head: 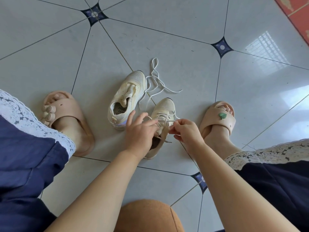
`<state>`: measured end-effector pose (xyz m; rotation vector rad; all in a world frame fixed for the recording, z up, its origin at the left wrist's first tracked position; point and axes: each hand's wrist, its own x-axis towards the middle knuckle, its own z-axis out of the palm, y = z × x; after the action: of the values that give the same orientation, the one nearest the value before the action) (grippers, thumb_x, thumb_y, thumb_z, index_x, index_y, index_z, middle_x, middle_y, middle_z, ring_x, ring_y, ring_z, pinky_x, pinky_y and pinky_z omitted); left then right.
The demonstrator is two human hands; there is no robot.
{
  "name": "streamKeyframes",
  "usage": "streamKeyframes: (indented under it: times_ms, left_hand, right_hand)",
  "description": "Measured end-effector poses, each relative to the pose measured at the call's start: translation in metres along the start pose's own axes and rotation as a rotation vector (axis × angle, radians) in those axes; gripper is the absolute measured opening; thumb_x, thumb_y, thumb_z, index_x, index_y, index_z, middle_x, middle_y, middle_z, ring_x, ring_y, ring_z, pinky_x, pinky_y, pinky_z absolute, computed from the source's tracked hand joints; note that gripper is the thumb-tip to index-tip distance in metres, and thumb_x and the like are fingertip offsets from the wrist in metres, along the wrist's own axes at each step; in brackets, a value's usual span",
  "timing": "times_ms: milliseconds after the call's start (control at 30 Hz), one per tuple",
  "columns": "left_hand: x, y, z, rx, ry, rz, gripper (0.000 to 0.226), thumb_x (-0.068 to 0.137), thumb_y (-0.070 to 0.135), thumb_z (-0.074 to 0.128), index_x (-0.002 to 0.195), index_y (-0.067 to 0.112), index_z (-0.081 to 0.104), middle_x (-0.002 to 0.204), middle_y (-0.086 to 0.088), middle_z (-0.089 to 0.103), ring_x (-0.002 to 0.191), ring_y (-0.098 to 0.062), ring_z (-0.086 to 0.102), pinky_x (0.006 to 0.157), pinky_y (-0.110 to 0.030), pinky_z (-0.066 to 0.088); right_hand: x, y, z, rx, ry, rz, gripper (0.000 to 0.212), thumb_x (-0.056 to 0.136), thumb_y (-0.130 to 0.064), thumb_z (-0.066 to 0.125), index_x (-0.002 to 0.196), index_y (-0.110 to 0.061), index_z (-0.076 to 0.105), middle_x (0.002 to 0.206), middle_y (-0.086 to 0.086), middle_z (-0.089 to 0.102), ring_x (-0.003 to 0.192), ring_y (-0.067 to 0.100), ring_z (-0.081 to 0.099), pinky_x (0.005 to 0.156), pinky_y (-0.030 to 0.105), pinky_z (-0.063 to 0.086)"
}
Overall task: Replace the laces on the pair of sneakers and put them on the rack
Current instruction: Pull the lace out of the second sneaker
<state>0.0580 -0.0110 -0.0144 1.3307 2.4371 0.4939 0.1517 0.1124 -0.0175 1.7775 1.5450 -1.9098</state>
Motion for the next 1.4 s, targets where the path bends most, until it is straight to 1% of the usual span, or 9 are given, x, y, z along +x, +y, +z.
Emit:
streamKeyframes:
  times_ms: [167,267,400,533,700,900,1033,1233,1400]
  left_hand:
    - [0.001,0.005,0.001,-0.008,-0.096,-0.118,0.018,0.084,0.031,0.054,0.093,0.031,0.07,0.123,0.021,0.058,0.126,-0.02,0.039,0.108,-0.039,-0.001]
    - [-0.002,0.012,0.006,-0.043,-0.143,-0.144,0.036,0.074,0.05,0.063,0.108,0.039,0.062,0.129,0.026,0.049,0.128,-0.018,0.034,0.106,-0.039,-0.006]
    - [-0.007,0.021,0.016,-0.012,-0.126,-0.09,0.03,0.079,0.036,0.058,0.108,0.034,0.061,0.13,0.017,0.051,0.125,-0.023,0.038,0.109,-0.046,0.004]
    - [-0.008,0.025,0.024,-0.084,-0.089,-0.088,0.027,0.073,0.026,0.069,0.099,0.021,0.069,0.12,0.001,0.062,0.114,-0.03,0.05,0.1,-0.048,0.034]
    - [-0.004,0.023,0.028,-0.34,-0.151,-0.147,0.03,0.081,0.016,0.055,0.109,0.01,0.065,0.135,-0.009,0.05,0.121,-0.027,0.047,0.098,-0.034,0.039]
    - [-0.006,0.008,0.023,-0.198,-0.117,-0.193,0.042,0.08,0.024,0.063,0.121,0.014,0.057,0.14,-0.004,0.044,0.123,-0.027,0.043,0.105,-0.042,0.03]
    - [-0.013,0.017,0.028,-0.043,-0.142,-0.211,0.042,0.082,0.032,0.06,0.121,0.019,0.052,0.144,0.001,0.036,0.125,-0.023,0.04,0.102,-0.045,0.03]
    - [-0.002,0.009,0.023,-0.009,-0.103,-0.025,0.026,0.074,0.017,0.067,0.099,0.009,0.064,0.123,-0.011,0.058,0.112,-0.032,0.054,0.1,-0.047,0.034]
    - [-0.01,0.019,0.029,0.01,-0.102,-0.004,0.027,0.07,0.026,0.077,0.092,0.013,0.068,0.114,-0.007,0.064,0.102,-0.029,0.061,0.091,-0.048,0.044]
  right_hand:
    - [-0.001,-0.023,-0.014,0.506,-0.245,0.376,0.024,0.092,0.0,0.04,0.074,-0.009,0.052,0.049,-0.001,0.051,0.039,0.008,0.049,0.042,0.015,0.043]
    - [-0.002,-0.021,-0.013,0.589,-0.228,0.309,0.02,0.093,-0.004,0.045,0.079,-0.006,0.058,0.05,-0.001,0.054,0.043,0.006,0.052,0.045,0.014,0.045]
    - [-0.006,0.001,-0.005,0.481,-0.132,-0.005,0.022,0.089,0.004,0.05,0.095,-0.011,0.065,0.079,-0.001,0.067,0.07,0.007,0.063,0.064,0.016,0.049]
    - [-0.009,0.03,-0.001,0.318,0.041,-0.003,0.033,0.084,0.001,0.062,0.116,-0.004,0.059,0.113,0.017,0.063,0.088,0.02,0.057,0.085,0.032,0.047]
    - [-0.008,0.031,0.009,0.094,0.227,-0.032,0.005,0.078,-0.011,0.07,0.079,-0.016,0.068,0.07,0.0,0.067,0.064,0.013,0.059,0.075,0.033,0.053]
    - [-0.013,0.022,0.025,0.338,0.034,0.057,0.031,0.079,-0.004,0.066,0.05,-0.014,0.067,0.066,0.007,0.06,0.061,0.014,0.054,0.063,0.022,0.05]
    - [-0.011,0.016,0.017,0.427,-0.01,0.144,0.02,0.08,-0.001,0.066,0.063,-0.011,0.064,0.068,0.008,0.064,0.065,0.016,0.059,0.066,0.021,0.053]
    - [-0.011,0.026,0.003,0.547,-0.093,0.244,0.009,0.087,-0.003,0.059,0.081,-0.01,0.058,0.076,0.005,0.072,0.073,0.012,0.069,0.072,0.028,0.052]
    - [-0.007,0.014,-0.008,0.217,0.154,0.088,0.02,0.092,-0.007,0.051,0.073,-0.005,0.056,0.073,0.009,0.068,0.065,0.016,0.068,0.057,0.026,0.053]
